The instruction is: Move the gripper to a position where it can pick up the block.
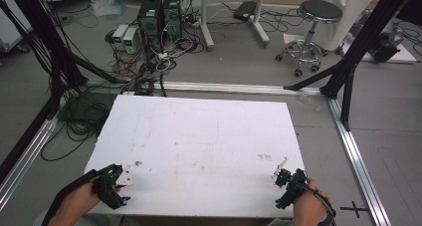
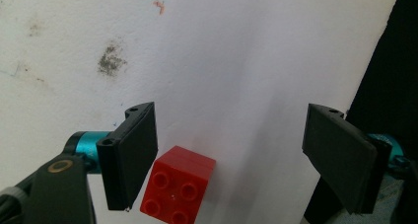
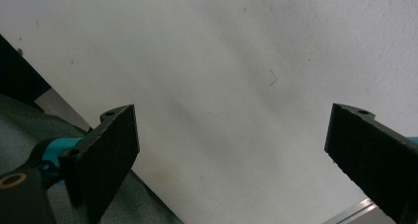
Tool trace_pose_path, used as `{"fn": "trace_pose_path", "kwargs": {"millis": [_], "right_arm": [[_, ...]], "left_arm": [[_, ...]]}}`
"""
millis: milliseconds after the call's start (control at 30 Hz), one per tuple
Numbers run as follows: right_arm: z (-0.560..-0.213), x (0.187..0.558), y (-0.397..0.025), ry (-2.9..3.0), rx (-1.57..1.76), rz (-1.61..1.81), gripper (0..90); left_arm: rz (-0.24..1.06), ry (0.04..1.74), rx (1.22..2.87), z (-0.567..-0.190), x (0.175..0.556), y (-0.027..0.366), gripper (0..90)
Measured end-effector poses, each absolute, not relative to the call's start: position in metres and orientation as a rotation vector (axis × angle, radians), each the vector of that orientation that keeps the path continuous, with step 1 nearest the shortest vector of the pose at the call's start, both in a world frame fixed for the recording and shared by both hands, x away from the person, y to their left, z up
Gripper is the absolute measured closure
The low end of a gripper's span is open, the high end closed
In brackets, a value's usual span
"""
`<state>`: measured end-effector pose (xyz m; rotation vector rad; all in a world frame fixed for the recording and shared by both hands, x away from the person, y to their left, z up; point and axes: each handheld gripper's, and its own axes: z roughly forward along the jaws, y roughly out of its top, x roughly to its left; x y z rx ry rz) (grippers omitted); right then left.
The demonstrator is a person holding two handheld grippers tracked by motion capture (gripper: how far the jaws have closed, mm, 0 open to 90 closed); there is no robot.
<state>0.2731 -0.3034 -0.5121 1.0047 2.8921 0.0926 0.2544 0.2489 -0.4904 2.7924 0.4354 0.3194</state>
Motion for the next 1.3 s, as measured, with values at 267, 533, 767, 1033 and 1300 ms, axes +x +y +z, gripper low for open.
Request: {"fn": "trace_pose_path", "kwargs": {"millis": [267,533,767,1033,1300], "right_arm": [[-0.5115,0.2727,-0.3035,2.889,1.007,0.099,5.6],[-0.5119,0.2731,-0.3028,2.893,0.999,0.101,5.5],[-0.5123,0.2729,-0.3024,2.894,0.997,0.106,5.5],[-0.5127,0.2723,-0.3037,2.898,1.004,0.115,5.5],[-0.5127,0.2713,-0.3028,2.897,1.006,0.126,5.6]], "left_arm": [[0.326,0.425,2.793,-0.4877,0.2537,0.2476,21.4],[0.331,0.428,2.777,-0.4866,0.2538,0.2494,21.4],[0.330,0.428,2.779,-0.4857,0.2537,0.2499,21.2],[0.337,0.431,2.776,-0.4836,0.2541,0.2531,20.8],[0.352,0.394,2.809,-0.4819,0.2561,0.2565,20.7]]}}
